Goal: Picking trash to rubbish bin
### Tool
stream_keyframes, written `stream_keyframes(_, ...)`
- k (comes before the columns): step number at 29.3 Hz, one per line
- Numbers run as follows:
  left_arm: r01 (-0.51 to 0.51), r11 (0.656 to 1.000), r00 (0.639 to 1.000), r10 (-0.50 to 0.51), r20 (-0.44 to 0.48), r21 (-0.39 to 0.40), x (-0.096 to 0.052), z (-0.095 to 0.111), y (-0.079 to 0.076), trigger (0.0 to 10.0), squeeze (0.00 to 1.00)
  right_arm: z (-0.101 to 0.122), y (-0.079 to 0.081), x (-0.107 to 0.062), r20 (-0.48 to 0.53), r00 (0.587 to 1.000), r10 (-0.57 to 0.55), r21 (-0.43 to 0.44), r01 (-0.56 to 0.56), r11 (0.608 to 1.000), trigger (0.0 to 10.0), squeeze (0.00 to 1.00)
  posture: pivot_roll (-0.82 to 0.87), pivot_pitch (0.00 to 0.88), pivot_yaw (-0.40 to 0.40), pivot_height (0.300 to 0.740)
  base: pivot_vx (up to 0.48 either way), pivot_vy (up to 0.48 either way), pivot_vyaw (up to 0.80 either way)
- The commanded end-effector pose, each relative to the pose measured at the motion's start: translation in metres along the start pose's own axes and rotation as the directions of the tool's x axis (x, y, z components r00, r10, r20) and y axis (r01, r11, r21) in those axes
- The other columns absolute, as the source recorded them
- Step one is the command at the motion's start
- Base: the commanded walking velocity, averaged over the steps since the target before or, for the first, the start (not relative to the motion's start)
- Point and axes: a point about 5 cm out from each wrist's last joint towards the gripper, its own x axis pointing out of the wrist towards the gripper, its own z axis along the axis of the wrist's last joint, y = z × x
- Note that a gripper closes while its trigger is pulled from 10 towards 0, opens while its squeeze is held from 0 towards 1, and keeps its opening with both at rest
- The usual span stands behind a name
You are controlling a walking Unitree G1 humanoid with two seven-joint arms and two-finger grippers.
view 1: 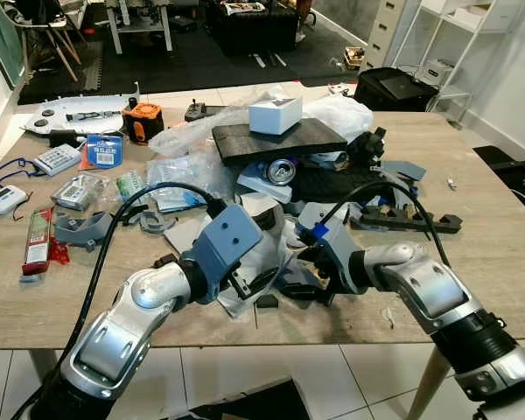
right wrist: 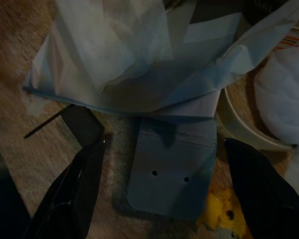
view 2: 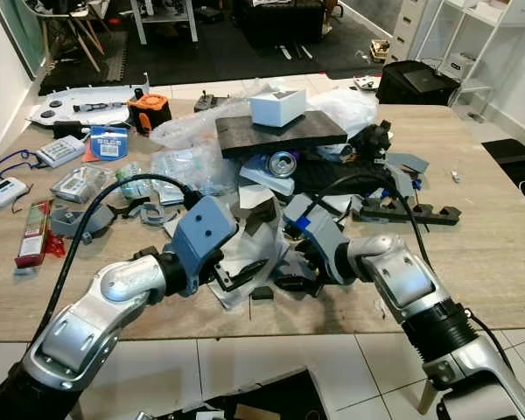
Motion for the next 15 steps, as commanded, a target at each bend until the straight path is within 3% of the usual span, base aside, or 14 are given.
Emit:
stream_keyframes(1,0.03,1.0,1.0,-0.03,0.01,-0.007,0.001,0.001,-0.006,10.0,0.0,0.003,0.001,0.002,-0.002,1.0,0.005,-0.022,-0.005,1.0,10.0,0.33,0.19,0.051,-0.005,0.74,0.0,0.0,0.0)
stream_keyframes(2,0.03,1.0,1.0,-0.03,0.01,-0.007,0.001,0.001,-0.006,10.0,0.0,0.003,0.001,0.002,-0.002,1.0,0.005,-0.022,-0.005,1.0,10.0,0.33,0.19,0.051,-0.005,0.74,0.0,0.0,0.0)
stream_keyframes(3,0.038,0.999,0.999,-0.038,0.022,-0.022,0.001,0.001,-0.006,10.0,0.0,0.002,0.002,0.004,-0.011,1.0,0.012,-0.027,-0.012,1.0,10.0,0.0,0.19,0.044,-0.001,0.74,0.0,0.0,0.0)
stream_keyframes(8,0.079,0.985,0.996,-0.072,0.053,-0.153,0.009,-0.004,-0.011,10.0,0.0,-0.003,0.005,0.012,-0.042,0.999,0.022,-0.045,-0.024,0.999,10.0,0.0,0.2,0.038,0.0,0.74,0.0,0.0,0.0)
stream_keyframes(15,0.121,0.971,0.993,-0.117,0.028,-0.207,0.018,-0.014,-0.019,10.0,0.0,-0.006,0.006,0.017,-0.076,0.997,0.025,-0.067,-0.03,0.997,10.0,0.0,0.19,0.031,0.008,0.74,0.0,0.0,0.0)
